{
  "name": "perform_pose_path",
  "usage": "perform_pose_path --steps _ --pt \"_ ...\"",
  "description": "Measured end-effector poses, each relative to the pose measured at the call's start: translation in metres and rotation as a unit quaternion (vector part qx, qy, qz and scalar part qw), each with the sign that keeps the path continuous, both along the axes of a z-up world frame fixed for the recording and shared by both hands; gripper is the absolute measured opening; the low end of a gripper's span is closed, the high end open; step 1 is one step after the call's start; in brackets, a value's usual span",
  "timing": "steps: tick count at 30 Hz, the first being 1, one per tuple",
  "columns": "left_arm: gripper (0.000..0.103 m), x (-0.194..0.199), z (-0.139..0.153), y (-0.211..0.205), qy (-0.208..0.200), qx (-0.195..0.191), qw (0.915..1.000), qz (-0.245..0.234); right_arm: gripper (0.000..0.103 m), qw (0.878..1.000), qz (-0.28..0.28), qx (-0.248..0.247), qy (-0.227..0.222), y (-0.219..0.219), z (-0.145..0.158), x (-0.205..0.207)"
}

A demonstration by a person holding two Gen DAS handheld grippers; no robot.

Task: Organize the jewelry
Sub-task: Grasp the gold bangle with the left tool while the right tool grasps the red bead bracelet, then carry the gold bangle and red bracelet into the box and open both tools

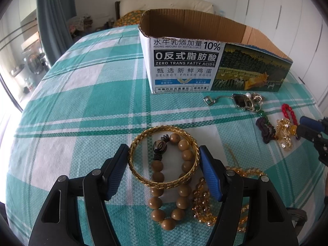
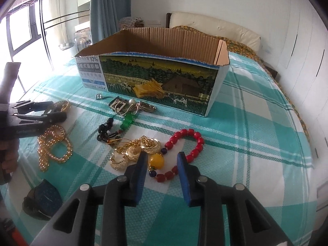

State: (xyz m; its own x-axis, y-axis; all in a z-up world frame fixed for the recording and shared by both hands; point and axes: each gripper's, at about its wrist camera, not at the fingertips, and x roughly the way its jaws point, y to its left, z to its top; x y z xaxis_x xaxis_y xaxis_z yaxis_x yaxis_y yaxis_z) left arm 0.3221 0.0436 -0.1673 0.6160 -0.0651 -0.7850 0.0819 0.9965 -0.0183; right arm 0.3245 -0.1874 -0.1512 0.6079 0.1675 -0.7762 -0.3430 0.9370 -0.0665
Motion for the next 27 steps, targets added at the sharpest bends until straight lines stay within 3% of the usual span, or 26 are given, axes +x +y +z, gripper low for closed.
perform_pose_path --steps 9,13,16,18,27 --pt "0.070 0.000 0.000 0.000 0.000 0.001 1.0000 0.000 0.029 0.997 0.015 0.061 0.052 -0.004 -0.014 0.013" --pt "0.070 0.000 0.000 0.000 0.000 -0.001 1.0000 0.000 0.017 0.999 0.019 0.026 0.040 -0.001 -0.015 0.008" --pt "0.069 0.000 0.001 0.004 -0.004 -0.017 0.9998 0.000 0.017 0.997 -0.005 0.054 0.056 -0.012 -0.013 0.008" --pt "0.069 -0.003 0.003 0.012 -0.011 -0.037 0.9992 0.000 0.017 0.996 -0.022 0.073 0.056 -0.019 -0.007 0.003" --pt "0.069 -0.027 0.031 0.024 -0.046 -0.051 0.9976 -0.003 0.017 0.994 -0.040 0.102 0.020 -0.044 0.044 -0.033"
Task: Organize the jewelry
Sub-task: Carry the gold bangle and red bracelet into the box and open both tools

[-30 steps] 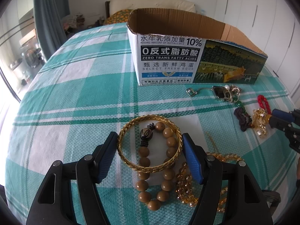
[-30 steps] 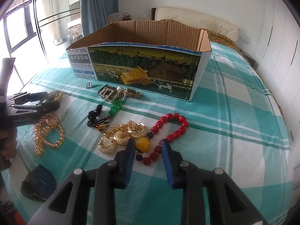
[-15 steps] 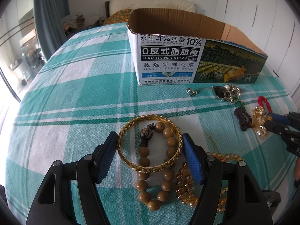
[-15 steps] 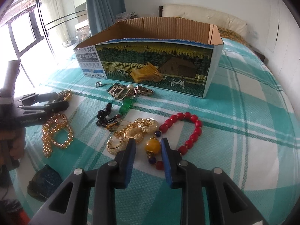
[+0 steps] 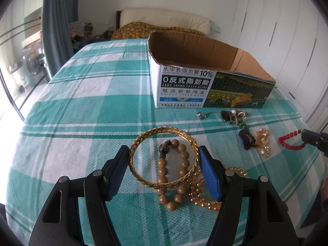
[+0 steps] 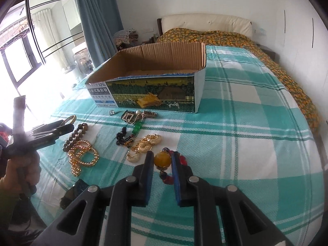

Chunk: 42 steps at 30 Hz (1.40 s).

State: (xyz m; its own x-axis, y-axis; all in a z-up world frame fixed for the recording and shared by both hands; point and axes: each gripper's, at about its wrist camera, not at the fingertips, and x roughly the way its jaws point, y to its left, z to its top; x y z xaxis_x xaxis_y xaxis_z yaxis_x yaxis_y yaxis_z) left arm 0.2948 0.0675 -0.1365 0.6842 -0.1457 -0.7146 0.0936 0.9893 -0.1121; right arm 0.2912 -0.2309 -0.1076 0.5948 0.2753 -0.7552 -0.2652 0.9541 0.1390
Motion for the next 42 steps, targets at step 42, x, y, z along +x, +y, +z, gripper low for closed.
perform_pose_path --steps 42 --pt "0.089 0.170 0.049 -0.031 0.046 0.004 0.9988 -0.016 0.048 0.998 -0.051 -0.022 -0.020 0.023 0.054 0.198"
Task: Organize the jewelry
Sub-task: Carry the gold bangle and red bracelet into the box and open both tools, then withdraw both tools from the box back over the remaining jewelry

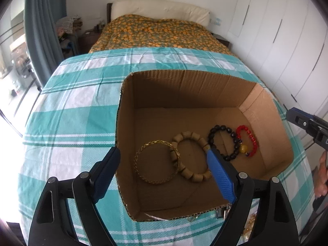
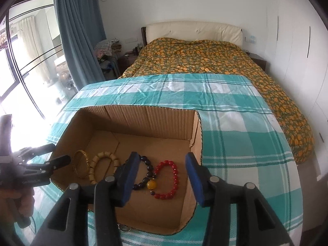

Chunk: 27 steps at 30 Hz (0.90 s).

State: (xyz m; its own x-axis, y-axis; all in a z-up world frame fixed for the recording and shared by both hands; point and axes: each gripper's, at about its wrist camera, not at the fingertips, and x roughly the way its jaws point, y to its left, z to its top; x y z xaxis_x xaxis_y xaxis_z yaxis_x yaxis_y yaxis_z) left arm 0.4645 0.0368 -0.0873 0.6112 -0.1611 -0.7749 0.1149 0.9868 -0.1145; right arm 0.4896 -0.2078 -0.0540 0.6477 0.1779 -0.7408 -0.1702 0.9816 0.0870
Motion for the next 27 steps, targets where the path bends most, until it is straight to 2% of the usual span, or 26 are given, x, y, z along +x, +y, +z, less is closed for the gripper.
perform_pose_path --steps 5,8,13,20,24,27 --pt "0.094 -0.043 0.010 0.012 -0.017 0.007 0.9998 0.008 0.049 1.000 -0.006 0.002 -0.016 -0.013 0.004 -0.038" --pt "0.097 -0.078 0.012 0.025 -0.029 0.015 0.9994 0.014 0.057 1.000 -0.006 -0.006 -0.027 -0.023 0.002 -0.076" --pt "0.097 -0.140 0.004 0.048 -0.032 0.029 0.9985 0.035 0.058 0.999 -0.021 -0.018 -0.024 -0.036 -0.023 -0.147" --pt "0.097 -0.216 -0.030 0.058 -0.019 0.021 0.9973 0.068 0.058 0.998 -0.050 -0.022 -0.007 -0.043 -0.063 -0.237" --pt "0.097 -0.236 -0.056 0.056 -0.004 0.012 0.9967 0.081 0.058 0.997 -0.057 -0.046 -0.007 -0.041 -0.080 -0.272" --pt "0.097 -0.239 -0.070 0.051 0.006 0.020 0.9964 0.082 0.058 0.997 -0.050 -0.051 0.000 -0.041 -0.091 -0.283"
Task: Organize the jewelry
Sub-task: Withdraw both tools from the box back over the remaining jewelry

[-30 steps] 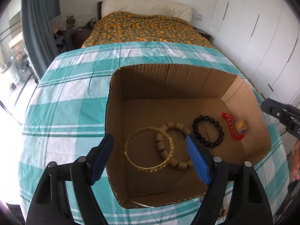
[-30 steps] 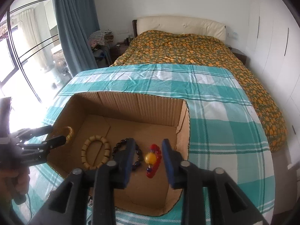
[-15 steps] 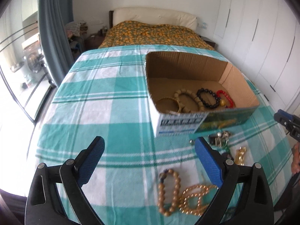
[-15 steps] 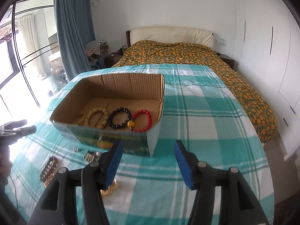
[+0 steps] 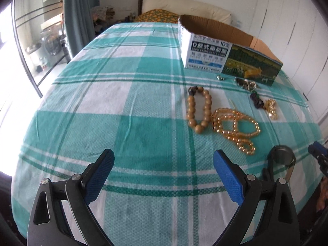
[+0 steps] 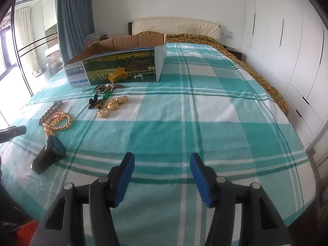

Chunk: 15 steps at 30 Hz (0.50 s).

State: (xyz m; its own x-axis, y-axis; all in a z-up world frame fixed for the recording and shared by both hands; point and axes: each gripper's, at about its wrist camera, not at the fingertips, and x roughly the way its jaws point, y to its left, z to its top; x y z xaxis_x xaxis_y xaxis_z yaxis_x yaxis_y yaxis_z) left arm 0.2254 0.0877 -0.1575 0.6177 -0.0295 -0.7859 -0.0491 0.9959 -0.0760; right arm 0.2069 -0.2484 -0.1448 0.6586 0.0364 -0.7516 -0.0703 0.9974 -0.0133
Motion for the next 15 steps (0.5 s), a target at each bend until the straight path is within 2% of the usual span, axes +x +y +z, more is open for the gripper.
perform_pose_path --steps 6,11,15 --pt "0.098 0.001 -0.016 -0.009 0.011 0.036 0.9993 -0.001 0.058 1.000 0.003 0.006 0.011 0.002 -0.013 -0.004" --pt "0.103 0.001 -0.019 -0.010 0.015 0.037 0.9991 -0.011 0.058 1.000 0.010 -0.002 0.010 0.007 -0.017 -0.005" --pt "0.103 0.000 -0.019 -0.010 0.014 0.036 0.9992 -0.011 0.060 1.000 0.012 -0.015 0.005 0.011 -0.019 -0.005"
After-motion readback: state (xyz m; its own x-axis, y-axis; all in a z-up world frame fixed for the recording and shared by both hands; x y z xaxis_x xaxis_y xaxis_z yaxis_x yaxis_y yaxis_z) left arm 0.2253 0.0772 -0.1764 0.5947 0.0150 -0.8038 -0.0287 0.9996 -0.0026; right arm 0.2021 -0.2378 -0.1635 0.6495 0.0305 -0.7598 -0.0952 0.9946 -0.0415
